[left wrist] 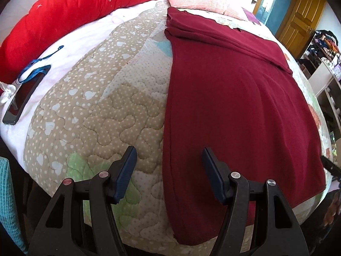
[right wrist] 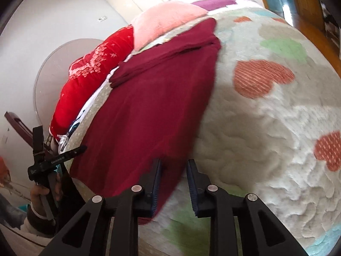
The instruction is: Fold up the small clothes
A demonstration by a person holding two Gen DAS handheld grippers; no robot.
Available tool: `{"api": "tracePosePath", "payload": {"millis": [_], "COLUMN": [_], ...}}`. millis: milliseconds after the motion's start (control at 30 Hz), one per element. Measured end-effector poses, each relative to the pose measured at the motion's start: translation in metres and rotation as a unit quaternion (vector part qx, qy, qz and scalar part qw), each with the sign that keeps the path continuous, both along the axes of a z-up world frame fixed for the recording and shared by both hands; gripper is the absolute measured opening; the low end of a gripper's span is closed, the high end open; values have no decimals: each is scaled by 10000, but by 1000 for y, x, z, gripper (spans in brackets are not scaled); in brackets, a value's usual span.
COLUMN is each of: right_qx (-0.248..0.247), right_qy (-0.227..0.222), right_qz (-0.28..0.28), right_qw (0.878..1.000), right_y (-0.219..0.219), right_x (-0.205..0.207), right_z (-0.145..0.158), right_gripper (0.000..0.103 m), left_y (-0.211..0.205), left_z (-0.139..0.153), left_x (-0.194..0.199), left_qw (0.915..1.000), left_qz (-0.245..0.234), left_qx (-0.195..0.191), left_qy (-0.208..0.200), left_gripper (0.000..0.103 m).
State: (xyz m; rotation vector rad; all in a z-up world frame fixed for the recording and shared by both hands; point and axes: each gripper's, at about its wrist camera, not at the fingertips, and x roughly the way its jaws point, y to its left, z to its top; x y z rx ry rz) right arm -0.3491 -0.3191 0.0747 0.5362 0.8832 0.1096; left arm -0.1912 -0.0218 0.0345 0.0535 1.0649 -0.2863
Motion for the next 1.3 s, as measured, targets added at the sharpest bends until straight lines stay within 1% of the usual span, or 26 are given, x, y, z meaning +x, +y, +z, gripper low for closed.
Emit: {"api": "tracePosePath", "payload": {"millis": [100, 167, 233, 267, 300, 367, 467, 633, 733, 800, 933, 1000, 1067, 1133, 1200, 1300], "right_qx": [-307, -499, -589, -618, -614, -476, -230, 510, 786, 900, 983, 824, 341, -115, -403, -337], "right_qy": [-80, -17, -19, -9, -13, -91, -59, 103, 102, 45, -61, -95, 29, 100, 82, 9], "right_qz": [234, 340, 453, 516, 572, 693, 688, 364, 252, 169, -182, -378, -424, -145, 43, 255], "right_qw": [9992, 9982, 9972, 9968, 9965, 9964, 9973, 9980, 9965, 9958, 9950, 9958, 9985, 9998, 9991, 9991], "right_y": [18, 33, 45, 52, 57, 59, 50, 23, 12, 4, -17, -26, -25, -12, 2, 19], "right_x": [13, 25, 32, 34, 35, 32, 24, 7, -4, -12, -28, -35, -34, -28, -22, -9], "right_z": [11, 11, 10, 8, 7, 7, 6, -4, -8, -8, -7, -5, -3, 2, 5, 5], "right_gripper": [24, 24, 27, 33, 43, 52, 53, 53, 53, 53, 53, 53, 53, 53, 53, 53], "left_y": [-3, -4, -6, -6, -6, -5, -4, -5, -4, -4, -5, -5, -6, -6, -7, -7], "left_z": [-2, -3, -4, -4, -4, -5, -6, -7, -7, -7, -7, -7, -7, -7, -7, -7], "left_x": [-1, -1, -1, -1, 0, 1, 2, 2, 2, 2, 1, 2, 1, 2, 3, 4], "left_qw": [10000, 10000, 9999, 9999, 9999, 10000, 10000, 10000, 10000, 10000, 10000, 10000, 10000, 10000, 10000, 10000], "left_qz": [-22, -8, -21, -38, -50, -55, -28, -58, -60, -38, -29, -22, -15, -5, -2, -1], "left_qx": [53, 66, 90, 96, 89, 38, -11, 18, -31, -31, 0, -14, -2, 6, 10, 15], "left_qy": [-21, -35, -53, -55, -51, -37, -39, -70, -47, -42, -62, -52, -51, -51, -48, -33], "left_gripper": [67, 69, 69, 69, 69, 69, 70, 71, 71, 71, 71, 71, 71, 71, 72, 72]}}
